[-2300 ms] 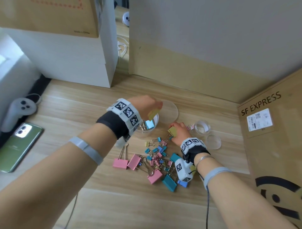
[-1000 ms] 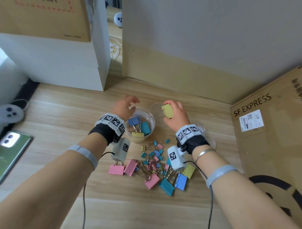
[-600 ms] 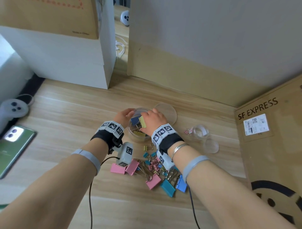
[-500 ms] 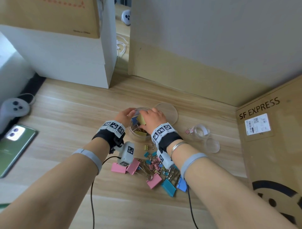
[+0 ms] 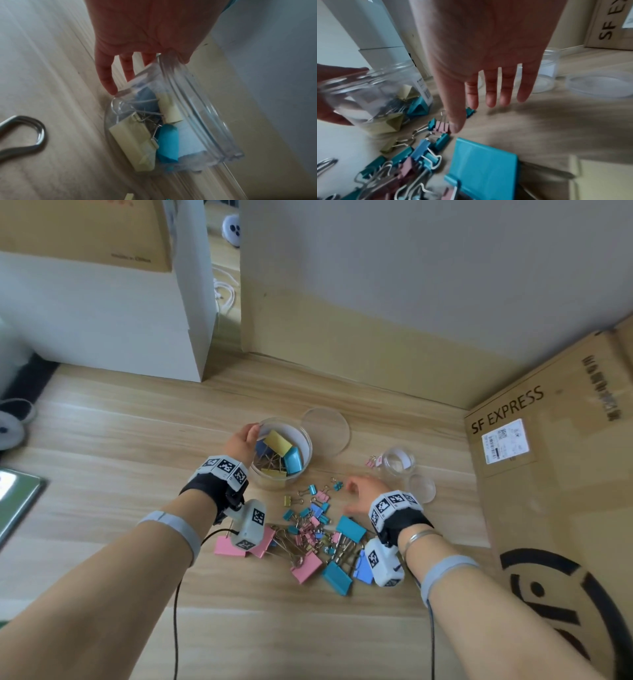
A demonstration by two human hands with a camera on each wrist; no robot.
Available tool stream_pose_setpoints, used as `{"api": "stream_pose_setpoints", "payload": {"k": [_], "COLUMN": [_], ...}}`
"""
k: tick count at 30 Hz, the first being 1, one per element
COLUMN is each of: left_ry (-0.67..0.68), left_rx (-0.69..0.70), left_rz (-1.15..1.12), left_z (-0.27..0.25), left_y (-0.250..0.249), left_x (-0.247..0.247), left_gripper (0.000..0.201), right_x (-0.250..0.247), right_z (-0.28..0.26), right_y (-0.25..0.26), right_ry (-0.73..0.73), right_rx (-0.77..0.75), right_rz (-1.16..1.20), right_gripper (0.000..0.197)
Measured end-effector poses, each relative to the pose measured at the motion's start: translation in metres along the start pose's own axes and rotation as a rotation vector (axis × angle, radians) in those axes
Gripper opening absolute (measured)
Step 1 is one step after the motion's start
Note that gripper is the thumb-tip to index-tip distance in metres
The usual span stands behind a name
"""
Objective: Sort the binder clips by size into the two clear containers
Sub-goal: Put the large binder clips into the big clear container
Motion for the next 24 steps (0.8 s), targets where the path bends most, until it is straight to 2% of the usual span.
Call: {"api": "stream_pose_setpoints", "payload": {"k": [4,9,14,20,24], "left_ry": [-0.011,-0.039,-0.036,-0.02,0.022], "left_rx": [-0.006,0.02,0.015,0.0,-0.045], "left_rz": [-0.004,0.006,-0.007,-0.016,-0.009], "left_z": [0.001,0.0,-0.001,-0.002,-0.002], "left_y": [0.003,0.003,0.002,0.003,0.006], "left_x": [0.0,0.002,0.003,0.003,0.003], "left_gripper": [0.042,0.042,0.041,0.042,0.043], "right_x": [0.011,0.037,0.038,-0.002,-0.041], "right_z": [-0.019,-0.027,-0.021,-0.025,-0.026], "right_y": [-0.024,0.0,0.009,0.014,0.031], "right_ry": [0.042,0.095,-0.012,-0.117,-0.086], "right_rx": [0.06,-0.098,-0.124,-0.172,-0.211], "right_rz": [0.006,-0.1,-0.126,-0.016,0.018], "right_gripper": [0.052,0.065,0.03,0.03,0.024]}}
Point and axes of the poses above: each hand's wrist, its own z-axis towards the middle knuckle, its own x-axis out of the palm, y = z × x, the point moved 9 cm from there along z, towards the middle knuckle, and after that the axes turned 6 degrees about -x, right-handed, at the moved point
